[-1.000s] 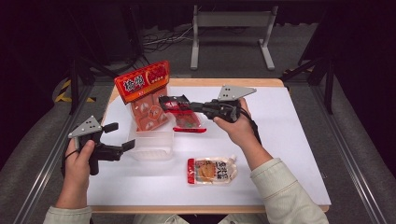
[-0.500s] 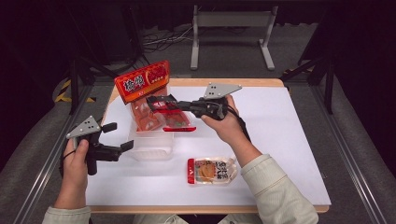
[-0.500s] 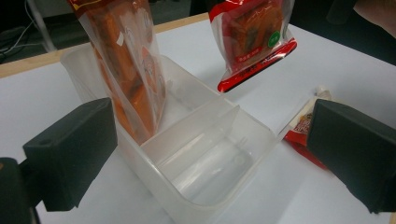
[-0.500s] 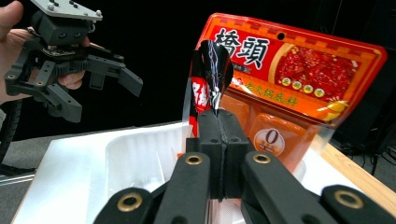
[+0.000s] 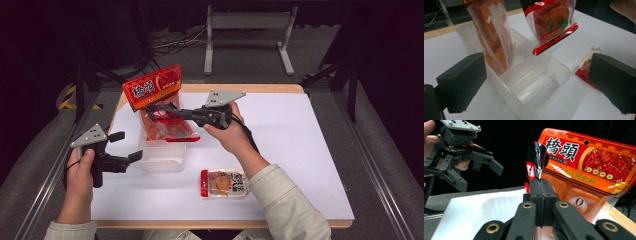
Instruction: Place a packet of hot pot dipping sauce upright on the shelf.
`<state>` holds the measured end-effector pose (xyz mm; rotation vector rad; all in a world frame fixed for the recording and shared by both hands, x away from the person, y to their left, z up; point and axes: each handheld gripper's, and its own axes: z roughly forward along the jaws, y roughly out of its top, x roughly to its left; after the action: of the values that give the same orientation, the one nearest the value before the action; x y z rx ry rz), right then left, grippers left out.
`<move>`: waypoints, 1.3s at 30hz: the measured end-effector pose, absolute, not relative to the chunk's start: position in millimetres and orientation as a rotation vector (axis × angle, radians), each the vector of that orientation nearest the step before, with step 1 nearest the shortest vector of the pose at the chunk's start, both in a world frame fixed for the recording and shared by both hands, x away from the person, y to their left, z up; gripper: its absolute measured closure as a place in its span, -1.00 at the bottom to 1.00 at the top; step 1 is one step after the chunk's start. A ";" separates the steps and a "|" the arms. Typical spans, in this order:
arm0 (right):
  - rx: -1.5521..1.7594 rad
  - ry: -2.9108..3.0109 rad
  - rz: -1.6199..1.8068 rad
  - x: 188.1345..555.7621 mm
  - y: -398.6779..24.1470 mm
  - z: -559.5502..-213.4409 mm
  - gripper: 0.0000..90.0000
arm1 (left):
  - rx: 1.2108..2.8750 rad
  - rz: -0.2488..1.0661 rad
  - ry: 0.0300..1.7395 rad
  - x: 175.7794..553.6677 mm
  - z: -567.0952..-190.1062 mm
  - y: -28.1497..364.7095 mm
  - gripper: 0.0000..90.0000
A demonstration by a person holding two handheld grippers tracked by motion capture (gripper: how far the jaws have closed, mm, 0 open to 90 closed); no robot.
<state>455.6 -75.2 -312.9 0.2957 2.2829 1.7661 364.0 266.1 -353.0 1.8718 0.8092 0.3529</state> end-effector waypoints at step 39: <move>0.293 2.291 1.826 470.4 -32.2 -336.1 1.00 | 1.867 0.352 0.816 358.9 -354.7 274.2 -0.94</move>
<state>470.4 -32.2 -336.1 0.2931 2.2909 1.8256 358.9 274.2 -354.7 1.8671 0.8158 0.3518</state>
